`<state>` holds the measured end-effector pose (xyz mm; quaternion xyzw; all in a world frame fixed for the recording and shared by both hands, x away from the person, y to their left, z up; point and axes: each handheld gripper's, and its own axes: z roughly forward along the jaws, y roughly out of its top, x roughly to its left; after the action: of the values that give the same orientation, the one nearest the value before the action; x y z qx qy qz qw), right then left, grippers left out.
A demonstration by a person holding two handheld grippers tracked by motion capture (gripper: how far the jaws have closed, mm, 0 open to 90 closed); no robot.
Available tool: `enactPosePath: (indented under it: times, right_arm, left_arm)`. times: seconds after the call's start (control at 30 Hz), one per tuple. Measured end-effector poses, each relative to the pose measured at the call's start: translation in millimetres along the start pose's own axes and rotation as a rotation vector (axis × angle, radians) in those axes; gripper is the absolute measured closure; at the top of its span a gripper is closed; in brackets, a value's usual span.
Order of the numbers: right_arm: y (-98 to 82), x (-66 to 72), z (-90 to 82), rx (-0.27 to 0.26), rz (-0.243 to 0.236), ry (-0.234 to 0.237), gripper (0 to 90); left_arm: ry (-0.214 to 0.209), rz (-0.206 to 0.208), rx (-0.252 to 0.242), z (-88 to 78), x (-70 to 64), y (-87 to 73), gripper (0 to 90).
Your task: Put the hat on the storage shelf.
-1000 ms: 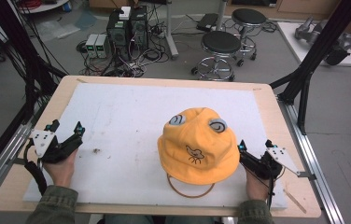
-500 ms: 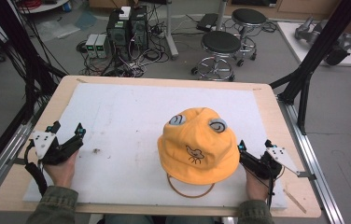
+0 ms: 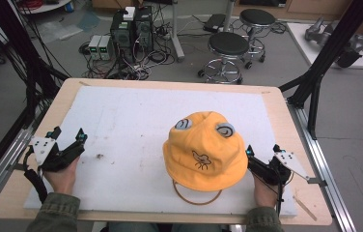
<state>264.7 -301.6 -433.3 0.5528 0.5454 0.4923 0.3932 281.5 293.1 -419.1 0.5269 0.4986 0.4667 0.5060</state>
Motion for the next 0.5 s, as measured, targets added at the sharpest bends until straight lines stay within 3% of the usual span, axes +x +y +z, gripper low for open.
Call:
enactPosePath:
  times: [0.5]
  right_arm:
    - [-0.2,-0.2,1.4,0.005,0.000,0.003,4.4]
  left_arm:
    - [0.007,-0.012,0.007,-2.5,2.0,0.4,23.9]
